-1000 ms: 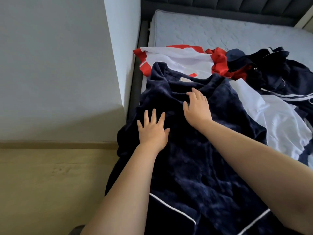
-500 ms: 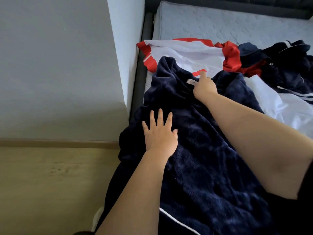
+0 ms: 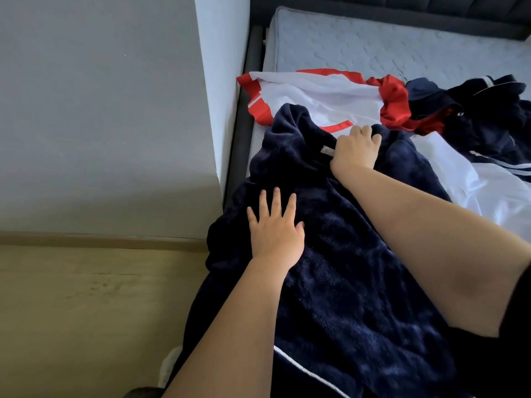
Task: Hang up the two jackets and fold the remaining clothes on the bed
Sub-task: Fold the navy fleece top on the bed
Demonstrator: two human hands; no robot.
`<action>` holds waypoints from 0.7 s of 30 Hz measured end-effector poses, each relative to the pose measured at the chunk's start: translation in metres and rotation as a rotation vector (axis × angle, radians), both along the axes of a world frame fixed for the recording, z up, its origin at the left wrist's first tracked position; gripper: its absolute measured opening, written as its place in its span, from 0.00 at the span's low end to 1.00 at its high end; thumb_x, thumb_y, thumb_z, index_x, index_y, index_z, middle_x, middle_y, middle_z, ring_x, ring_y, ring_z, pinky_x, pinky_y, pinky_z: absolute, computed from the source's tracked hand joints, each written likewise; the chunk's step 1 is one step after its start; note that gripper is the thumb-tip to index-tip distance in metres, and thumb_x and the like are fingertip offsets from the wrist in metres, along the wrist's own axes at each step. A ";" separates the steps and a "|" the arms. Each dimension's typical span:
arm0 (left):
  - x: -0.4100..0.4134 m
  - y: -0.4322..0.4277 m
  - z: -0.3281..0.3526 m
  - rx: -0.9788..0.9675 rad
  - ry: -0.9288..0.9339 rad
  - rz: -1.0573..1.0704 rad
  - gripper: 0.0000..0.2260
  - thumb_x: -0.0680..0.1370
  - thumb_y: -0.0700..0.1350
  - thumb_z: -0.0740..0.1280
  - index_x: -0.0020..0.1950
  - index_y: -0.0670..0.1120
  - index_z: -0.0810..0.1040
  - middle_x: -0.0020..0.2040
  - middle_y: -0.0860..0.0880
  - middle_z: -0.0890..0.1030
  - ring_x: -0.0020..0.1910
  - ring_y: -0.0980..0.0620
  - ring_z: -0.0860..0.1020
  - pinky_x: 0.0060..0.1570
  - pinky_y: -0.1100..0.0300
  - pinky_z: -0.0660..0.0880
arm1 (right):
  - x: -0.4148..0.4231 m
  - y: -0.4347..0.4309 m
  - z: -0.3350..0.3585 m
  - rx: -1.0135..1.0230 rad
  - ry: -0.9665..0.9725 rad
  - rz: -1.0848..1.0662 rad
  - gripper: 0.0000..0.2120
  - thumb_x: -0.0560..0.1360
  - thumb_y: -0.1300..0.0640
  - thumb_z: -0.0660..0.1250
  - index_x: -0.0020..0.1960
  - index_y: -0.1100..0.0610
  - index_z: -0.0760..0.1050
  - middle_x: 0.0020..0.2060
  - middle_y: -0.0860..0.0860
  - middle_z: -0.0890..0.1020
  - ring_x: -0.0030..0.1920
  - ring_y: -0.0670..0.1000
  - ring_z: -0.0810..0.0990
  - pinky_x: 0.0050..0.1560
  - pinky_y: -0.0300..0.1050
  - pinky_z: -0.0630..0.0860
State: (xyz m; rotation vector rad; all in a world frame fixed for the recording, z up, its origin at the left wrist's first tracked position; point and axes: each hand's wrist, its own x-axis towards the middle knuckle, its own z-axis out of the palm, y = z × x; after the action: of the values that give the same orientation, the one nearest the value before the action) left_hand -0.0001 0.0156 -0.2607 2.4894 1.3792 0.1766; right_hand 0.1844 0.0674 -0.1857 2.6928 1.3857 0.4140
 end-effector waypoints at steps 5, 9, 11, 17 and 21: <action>-0.006 -0.001 0.010 -0.083 -0.014 -0.020 0.29 0.81 0.54 0.54 0.78 0.53 0.43 0.78 0.49 0.43 0.76 0.46 0.39 0.72 0.44 0.41 | -0.011 -0.037 0.016 0.175 -0.058 0.298 0.08 0.70 0.64 0.64 0.48 0.65 0.75 0.48 0.59 0.77 0.56 0.61 0.70 0.68 0.59 0.54; -0.020 0.007 0.034 -0.480 -0.395 0.060 0.33 0.79 0.49 0.62 0.78 0.50 0.47 0.78 0.48 0.53 0.76 0.48 0.51 0.72 0.53 0.50 | -0.029 -0.080 0.034 0.190 -0.034 0.470 0.05 0.69 0.65 0.66 0.44 0.64 0.73 0.40 0.60 0.77 0.48 0.62 0.74 0.71 0.63 0.49; -0.029 0.010 0.052 -0.649 -0.733 0.243 0.30 0.79 0.47 0.62 0.77 0.51 0.52 0.72 0.47 0.67 0.68 0.49 0.68 0.65 0.58 0.63 | -0.039 -0.105 0.040 0.216 -0.081 0.578 0.06 0.65 0.69 0.68 0.40 0.65 0.73 0.33 0.59 0.76 0.41 0.61 0.76 0.70 0.66 0.52; -0.038 -0.002 0.102 -0.808 -1.036 0.582 0.22 0.79 0.61 0.51 0.69 0.54 0.66 0.61 0.49 0.76 0.47 0.49 0.79 0.48 0.52 0.76 | -0.056 -0.183 0.038 0.088 -0.180 0.819 0.14 0.56 0.72 0.72 0.37 0.60 0.72 0.23 0.50 0.68 0.26 0.53 0.68 0.48 0.50 0.77; -0.040 -0.024 0.109 -0.942 -0.928 0.620 0.32 0.73 0.69 0.58 0.72 0.54 0.63 0.64 0.49 0.73 0.57 0.45 0.75 0.56 0.44 0.75 | -0.063 -0.217 0.024 -0.122 -0.013 0.853 0.11 0.66 0.59 0.74 0.44 0.59 0.75 0.32 0.52 0.76 0.34 0.54 0.75 0.37 0.45 0.72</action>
State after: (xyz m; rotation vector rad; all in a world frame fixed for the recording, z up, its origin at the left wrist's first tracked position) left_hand -0.0403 -0.0084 -0.1515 0.9486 1.2786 0.5575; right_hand 0.1209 -0.1492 -0.1619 1.8693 2.4033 0.3666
